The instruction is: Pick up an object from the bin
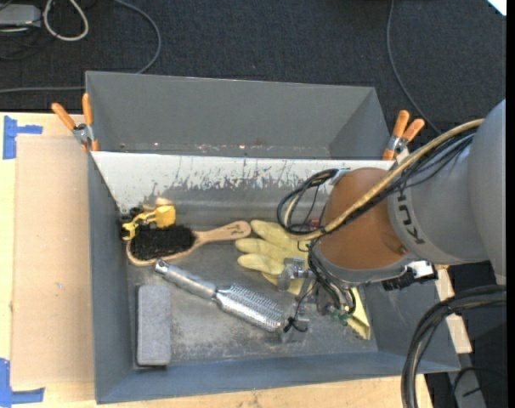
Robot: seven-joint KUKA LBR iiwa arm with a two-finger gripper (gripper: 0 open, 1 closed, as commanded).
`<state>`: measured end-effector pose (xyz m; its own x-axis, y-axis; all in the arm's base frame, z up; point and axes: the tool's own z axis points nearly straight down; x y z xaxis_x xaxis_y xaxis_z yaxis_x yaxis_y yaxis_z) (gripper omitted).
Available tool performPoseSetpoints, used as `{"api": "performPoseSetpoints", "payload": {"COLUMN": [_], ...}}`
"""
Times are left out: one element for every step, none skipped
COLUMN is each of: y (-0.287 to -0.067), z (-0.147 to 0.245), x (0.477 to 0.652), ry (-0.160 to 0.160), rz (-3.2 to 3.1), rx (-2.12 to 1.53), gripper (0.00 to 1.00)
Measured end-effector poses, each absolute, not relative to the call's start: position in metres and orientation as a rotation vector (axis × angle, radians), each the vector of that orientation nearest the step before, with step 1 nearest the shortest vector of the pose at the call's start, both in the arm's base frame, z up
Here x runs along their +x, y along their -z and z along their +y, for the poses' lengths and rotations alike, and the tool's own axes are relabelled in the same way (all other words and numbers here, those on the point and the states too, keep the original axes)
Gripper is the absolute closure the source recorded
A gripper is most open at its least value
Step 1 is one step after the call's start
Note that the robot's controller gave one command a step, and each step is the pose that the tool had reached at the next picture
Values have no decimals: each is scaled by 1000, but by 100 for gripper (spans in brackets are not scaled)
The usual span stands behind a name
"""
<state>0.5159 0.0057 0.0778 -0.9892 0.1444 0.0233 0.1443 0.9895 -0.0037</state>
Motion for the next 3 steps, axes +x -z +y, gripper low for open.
{"api": "performPoseSetpoints", "payload": {"y": [-70, -69, -75], "z": [-15, 16, -37], "x": [532, 523, 476], "ry": [-1, 1, -5], "rz": [-3115, -3110, -3124], "rx": [-63, -196, -105], "gripper": [0, 0, 0]}}
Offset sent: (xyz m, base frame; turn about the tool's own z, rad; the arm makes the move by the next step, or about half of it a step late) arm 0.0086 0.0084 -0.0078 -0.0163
